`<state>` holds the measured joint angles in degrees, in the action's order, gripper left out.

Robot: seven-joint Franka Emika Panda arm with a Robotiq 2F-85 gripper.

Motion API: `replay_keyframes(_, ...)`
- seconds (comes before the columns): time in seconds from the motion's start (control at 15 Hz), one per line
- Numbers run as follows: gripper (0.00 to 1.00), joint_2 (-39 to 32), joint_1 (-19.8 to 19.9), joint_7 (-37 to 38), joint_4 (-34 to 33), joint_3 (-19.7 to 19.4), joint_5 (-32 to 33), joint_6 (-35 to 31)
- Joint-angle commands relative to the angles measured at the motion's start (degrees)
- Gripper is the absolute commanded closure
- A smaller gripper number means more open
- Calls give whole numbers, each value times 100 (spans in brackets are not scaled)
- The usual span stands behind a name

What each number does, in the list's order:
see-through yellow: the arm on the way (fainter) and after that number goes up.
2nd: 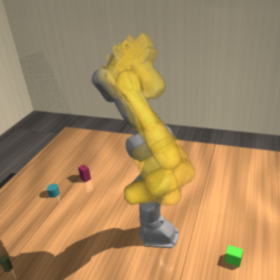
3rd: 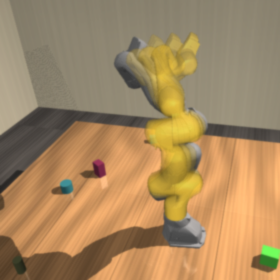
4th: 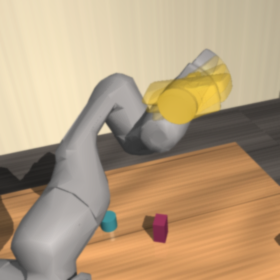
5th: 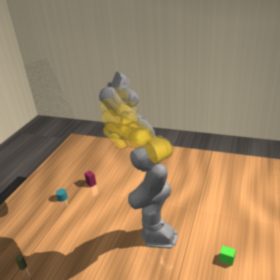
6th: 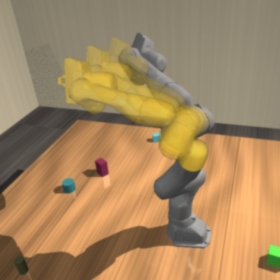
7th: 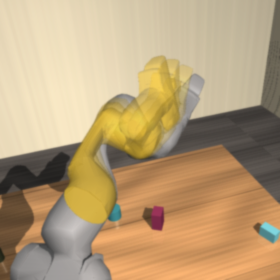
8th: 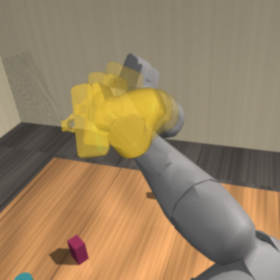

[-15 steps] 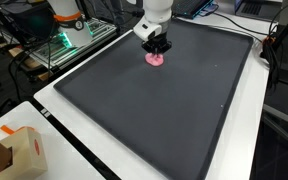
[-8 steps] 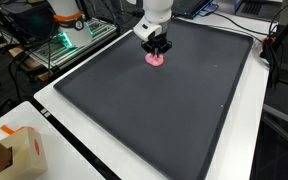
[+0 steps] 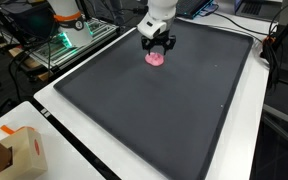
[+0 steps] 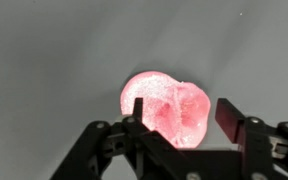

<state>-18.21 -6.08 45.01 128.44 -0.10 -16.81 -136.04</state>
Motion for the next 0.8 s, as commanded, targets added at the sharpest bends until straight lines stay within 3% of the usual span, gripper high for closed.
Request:
replay_keyframes(0.0,0,-51,28,-501,-393,47,380,774)
replay_keyframes(0.4,0,-380,-64,-1629,-1218,145,873,1901)
replay_keyframes(0.73,0,-833,-212,-2534,-1850,287,1238,2442)
